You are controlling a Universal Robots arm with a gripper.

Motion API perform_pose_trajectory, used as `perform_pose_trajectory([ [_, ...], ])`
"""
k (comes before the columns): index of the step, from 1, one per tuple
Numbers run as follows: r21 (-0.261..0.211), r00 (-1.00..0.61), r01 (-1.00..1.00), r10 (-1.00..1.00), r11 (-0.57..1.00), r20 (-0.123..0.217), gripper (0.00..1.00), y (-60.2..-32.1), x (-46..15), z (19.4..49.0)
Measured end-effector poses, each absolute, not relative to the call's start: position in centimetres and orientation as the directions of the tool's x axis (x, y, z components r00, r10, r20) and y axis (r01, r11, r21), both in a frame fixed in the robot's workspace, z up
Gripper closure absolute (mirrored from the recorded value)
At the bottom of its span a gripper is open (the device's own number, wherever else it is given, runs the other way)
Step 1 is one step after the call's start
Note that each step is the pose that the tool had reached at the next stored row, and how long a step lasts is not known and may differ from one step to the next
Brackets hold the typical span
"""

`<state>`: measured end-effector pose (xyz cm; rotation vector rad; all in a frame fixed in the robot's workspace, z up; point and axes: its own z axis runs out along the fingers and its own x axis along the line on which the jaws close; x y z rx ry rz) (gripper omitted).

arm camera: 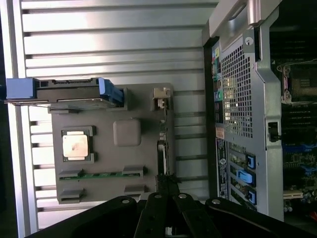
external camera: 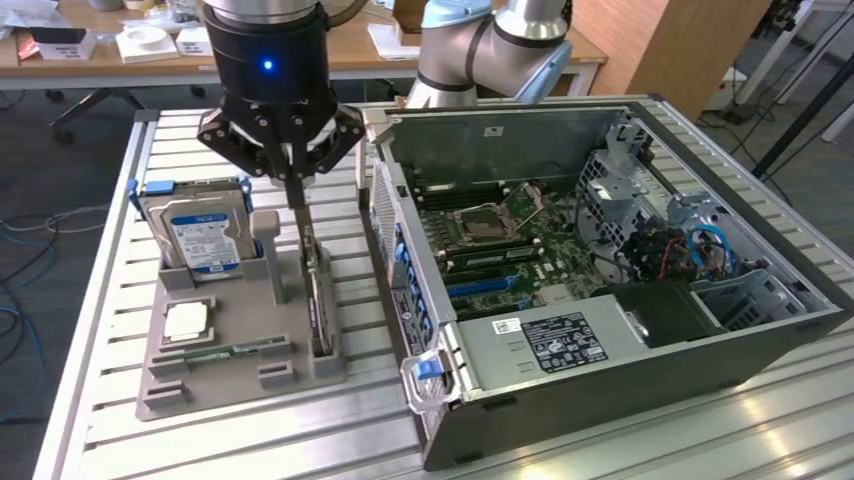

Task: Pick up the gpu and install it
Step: 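Reach for the gpu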

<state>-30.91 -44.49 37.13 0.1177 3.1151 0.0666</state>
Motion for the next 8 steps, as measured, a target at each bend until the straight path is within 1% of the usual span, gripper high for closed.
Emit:
perform_pose_trajectory([
  [8,0.044,-0.997,0.075,0.076,0.996,-0.022,0.9,-44.79,-30.93,37.13],
])
